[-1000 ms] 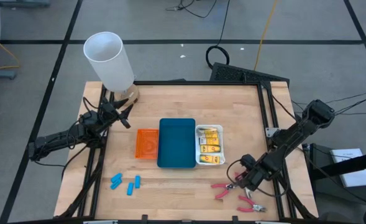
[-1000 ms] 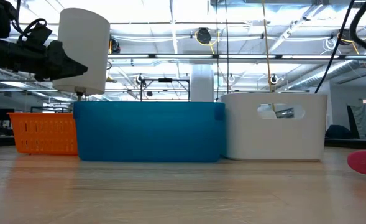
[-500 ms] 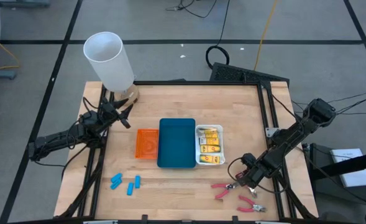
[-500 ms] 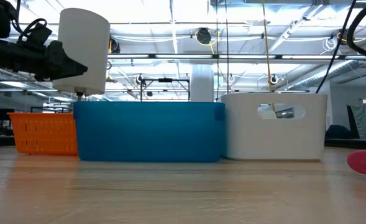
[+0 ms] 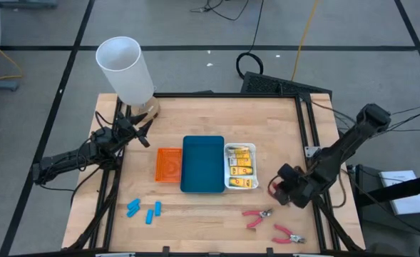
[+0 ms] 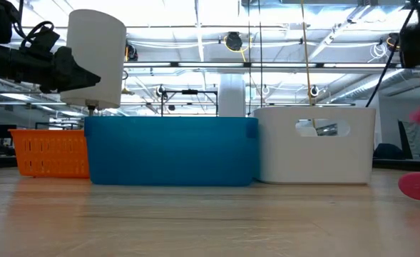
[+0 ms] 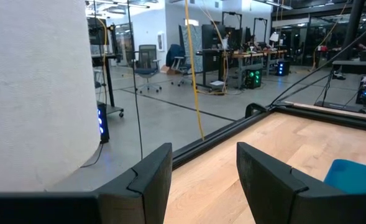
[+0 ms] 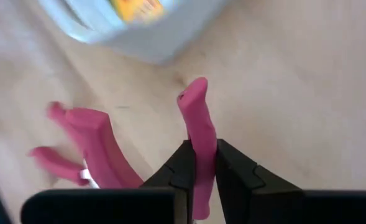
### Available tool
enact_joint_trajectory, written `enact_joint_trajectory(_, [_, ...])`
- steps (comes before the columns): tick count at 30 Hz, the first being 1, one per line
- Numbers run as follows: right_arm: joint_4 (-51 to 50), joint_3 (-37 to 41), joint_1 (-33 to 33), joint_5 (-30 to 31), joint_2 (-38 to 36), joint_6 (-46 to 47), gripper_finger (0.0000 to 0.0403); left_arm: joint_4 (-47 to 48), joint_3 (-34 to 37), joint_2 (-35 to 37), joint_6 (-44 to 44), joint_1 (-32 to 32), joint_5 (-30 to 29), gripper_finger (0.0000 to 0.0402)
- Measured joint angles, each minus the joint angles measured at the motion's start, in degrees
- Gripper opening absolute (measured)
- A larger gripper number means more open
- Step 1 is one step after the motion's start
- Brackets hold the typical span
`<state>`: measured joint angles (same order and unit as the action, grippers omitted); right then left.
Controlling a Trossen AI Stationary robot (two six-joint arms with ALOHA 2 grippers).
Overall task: Pick & Place School Supplies
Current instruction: Put the pink hole puncher into the blue bin
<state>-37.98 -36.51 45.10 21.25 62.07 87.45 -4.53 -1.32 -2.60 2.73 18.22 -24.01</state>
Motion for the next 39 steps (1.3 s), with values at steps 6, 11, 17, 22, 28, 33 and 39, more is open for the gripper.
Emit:
enact_joint_trajectory(6, [3.1, -0.1, 0.0, 8.7, -9.0, -16.3, 0.0034, 0.0, 0.0, 0.0, 0.0, 0.0, 0.0, 0.0182])
enact_joint_trajectory(11, [12.1, 0.0, 0.0, 20.9, -12.0, -37.3, 0.0034, 0.0, 0.0, 0.0, 0.0, 0.0, 0.0, 0.0182])
enact_joint_trajectory(17, [35.6, 6.1, -3.1, 27.5, -12.2, -62.5, 0.0034, 0.0, 0.0, 0.0, 0.0, 0.0, 0.0, 0.0182])
enact_joint_trajectory(22, [67.5, 15.8, -10.6, 23.1, -12.2, -82.2, 0.0034, -3.9, 0.0, 0.0, -8.3, 0.0, 3.3, 0.0182])
enact_joint_trajectory(28, [91.1, 23.0, -22.6, 3.0, -12.2, -89.6, 0.0034, -3.3, 0.0, 0.0, -17.4, 0.0, 3.4, 0.0182])
enact_joint_trajectory(33, [91.7, 23.3, -30.7, -5.9, -11.7, -85.7, 0.0034, -1.7, 0.0, -1.4, -28.4, 0.0, 3.3, 0.0182])
enact_joint_trajectory(39, [94.4, 23.3, -34.9, -7.8, -9.0, -84.5, 0.0035, -11.1, 0.0, -7.3, -29.7, -2.5, 15.4, 0.0182])
